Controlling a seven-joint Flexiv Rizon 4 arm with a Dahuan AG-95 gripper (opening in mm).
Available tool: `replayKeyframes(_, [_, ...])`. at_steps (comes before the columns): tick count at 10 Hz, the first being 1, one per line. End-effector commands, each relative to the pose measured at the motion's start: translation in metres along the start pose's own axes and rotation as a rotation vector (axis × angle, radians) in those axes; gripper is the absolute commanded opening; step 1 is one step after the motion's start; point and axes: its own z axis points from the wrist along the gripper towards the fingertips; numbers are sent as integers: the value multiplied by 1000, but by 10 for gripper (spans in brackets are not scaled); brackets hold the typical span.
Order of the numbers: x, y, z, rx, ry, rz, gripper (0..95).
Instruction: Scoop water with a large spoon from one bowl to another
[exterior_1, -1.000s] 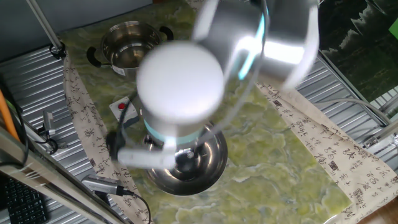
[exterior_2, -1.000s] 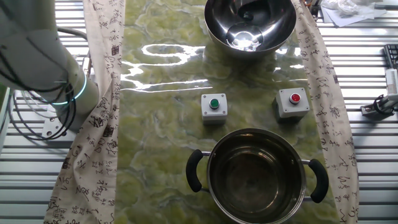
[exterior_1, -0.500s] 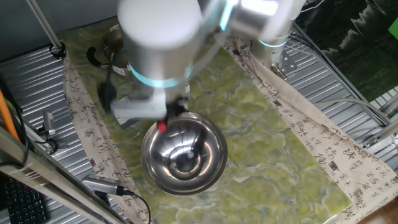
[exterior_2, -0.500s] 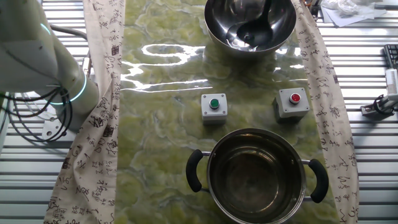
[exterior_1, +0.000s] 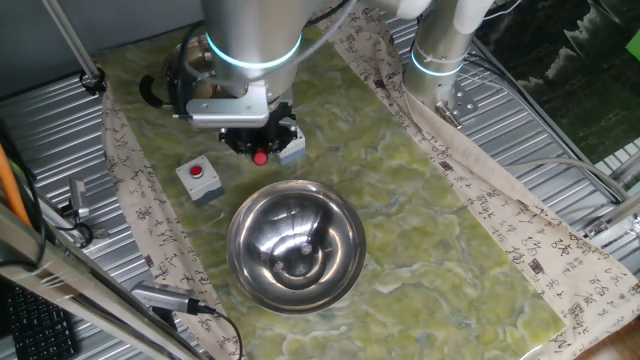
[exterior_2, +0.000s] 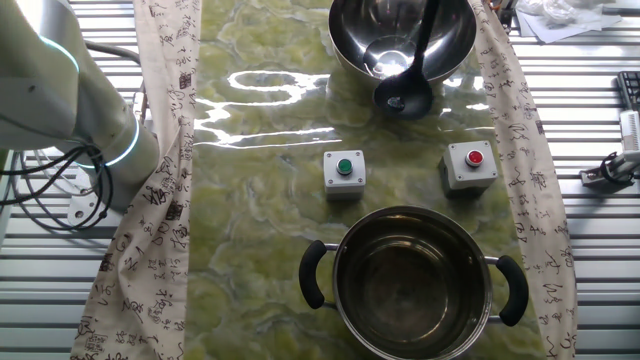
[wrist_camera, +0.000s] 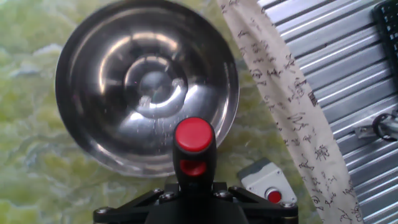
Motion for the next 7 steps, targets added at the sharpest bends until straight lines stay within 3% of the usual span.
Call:
replayKeyframes(1, [-5,-4,-2,-7,3,46,0])
replayKeyframes(2, [-7,-5,-3,-12,-13,70,0])
replayKeyframes(3, [-9,-8,-5,-17,-4,82,0])
replayKeyframes(4, [-16,-13,-7,-10,26,90,0])
replayKeyframes(7, [-26,-20,-14,-14,6,93,0])
